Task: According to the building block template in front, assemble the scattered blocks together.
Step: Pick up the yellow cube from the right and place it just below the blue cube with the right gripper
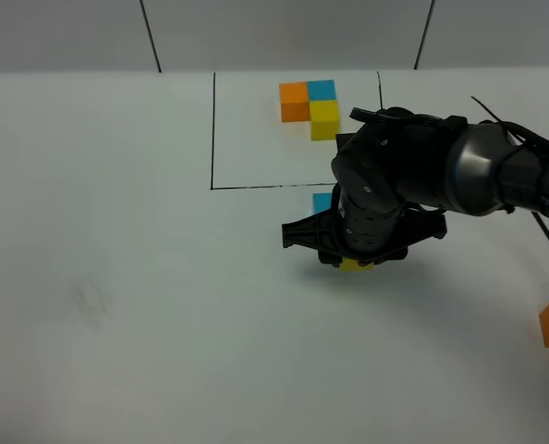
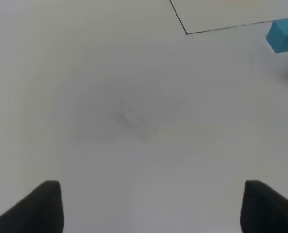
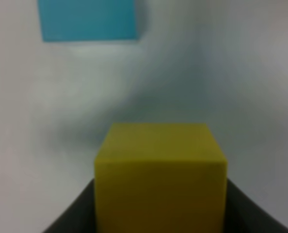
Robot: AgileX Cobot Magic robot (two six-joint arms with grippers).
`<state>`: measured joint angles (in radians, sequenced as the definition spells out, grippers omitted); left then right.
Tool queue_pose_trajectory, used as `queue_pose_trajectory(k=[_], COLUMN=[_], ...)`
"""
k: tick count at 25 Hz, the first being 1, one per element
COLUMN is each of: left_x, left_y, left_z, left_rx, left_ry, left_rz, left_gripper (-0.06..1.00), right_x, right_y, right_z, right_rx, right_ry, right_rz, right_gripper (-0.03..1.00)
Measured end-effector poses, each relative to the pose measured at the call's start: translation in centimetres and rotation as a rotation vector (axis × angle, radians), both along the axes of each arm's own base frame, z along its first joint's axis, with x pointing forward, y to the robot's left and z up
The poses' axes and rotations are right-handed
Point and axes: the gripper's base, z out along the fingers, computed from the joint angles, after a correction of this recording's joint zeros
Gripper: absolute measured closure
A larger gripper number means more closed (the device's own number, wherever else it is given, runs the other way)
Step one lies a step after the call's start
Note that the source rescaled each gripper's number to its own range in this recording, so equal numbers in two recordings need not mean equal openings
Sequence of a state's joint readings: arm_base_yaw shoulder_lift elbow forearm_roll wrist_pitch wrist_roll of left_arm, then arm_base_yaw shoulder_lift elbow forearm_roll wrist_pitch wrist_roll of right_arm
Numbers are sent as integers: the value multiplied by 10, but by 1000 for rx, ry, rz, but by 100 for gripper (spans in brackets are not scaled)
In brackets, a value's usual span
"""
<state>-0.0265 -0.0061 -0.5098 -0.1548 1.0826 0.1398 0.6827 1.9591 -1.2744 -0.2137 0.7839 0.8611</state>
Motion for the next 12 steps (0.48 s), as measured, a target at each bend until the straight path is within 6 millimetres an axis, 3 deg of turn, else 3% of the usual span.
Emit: queue_pose_trajectory(k=[12], left_x=[0], left_y=[0], left_z=[0], left_rx=[1], left_ry=[0], left_rz=[0], left_gripper=[32], right_x=[10], right_y=[11], right_z=[-29], right_rx=[28], right_ry=[-19], right_rz=[61], right_gripper=[70])
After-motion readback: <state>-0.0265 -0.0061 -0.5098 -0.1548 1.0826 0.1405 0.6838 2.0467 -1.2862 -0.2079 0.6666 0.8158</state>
